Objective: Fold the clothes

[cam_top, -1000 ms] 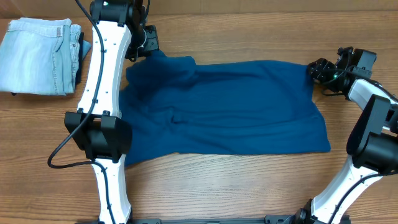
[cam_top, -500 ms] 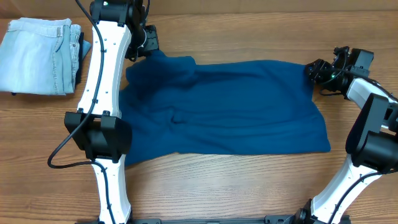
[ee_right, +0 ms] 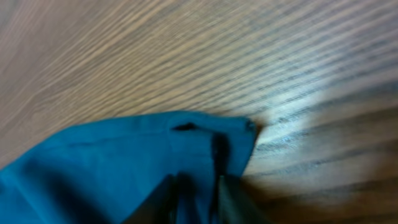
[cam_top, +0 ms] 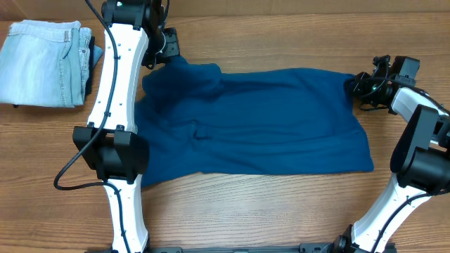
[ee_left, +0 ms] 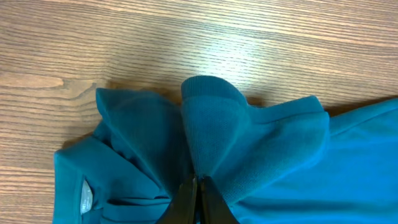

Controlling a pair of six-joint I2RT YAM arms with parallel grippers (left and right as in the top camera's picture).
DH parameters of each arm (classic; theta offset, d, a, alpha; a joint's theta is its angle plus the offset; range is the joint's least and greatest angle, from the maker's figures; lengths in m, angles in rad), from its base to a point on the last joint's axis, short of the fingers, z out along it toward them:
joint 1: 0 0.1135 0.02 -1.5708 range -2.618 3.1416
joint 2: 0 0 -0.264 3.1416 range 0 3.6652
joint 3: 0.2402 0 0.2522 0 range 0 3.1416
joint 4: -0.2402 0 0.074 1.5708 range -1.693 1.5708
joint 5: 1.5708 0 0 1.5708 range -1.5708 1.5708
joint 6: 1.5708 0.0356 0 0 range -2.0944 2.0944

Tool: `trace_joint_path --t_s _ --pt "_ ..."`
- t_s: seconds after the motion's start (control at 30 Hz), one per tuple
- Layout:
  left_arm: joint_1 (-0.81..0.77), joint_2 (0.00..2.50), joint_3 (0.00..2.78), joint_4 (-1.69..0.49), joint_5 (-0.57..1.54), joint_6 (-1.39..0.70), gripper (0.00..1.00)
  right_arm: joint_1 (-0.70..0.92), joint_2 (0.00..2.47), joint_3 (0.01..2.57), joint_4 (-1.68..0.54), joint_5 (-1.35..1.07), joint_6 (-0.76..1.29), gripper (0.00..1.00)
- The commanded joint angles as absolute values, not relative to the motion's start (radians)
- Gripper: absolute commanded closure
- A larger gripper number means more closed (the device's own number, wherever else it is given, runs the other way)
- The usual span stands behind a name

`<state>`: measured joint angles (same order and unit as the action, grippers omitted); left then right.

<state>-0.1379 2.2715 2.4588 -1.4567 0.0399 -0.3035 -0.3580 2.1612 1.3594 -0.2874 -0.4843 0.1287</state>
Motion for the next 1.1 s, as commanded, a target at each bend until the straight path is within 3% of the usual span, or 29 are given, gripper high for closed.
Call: trace_joint_path --t_s 0.0,0.13,0.53,1.07 --pt "-0.141 2.262 2.471 -1.454 0.022 -0.284 0.96 -0.349 2.195 1.346 -0.293 -0.472 0.130 0.87" --pt "-0.141 2.262 2.471 -1.452 0.015 -0.283 0.96 -0.351 2.163 1.390 -0.331 -0.472 0.130 0.96" --pt "-0.141 2.262 2.471 -1.468 -0.004 -0.261 0.96 -0.351 2.000 1.517 -0.491 -0.472 0.122 0.96" --pt "-0.125 2.252 2.471 -1.689 -0.063 -0.252 0.96 -0.351 1.842 1.517 -0.746 -0.381 0.072 0.96"
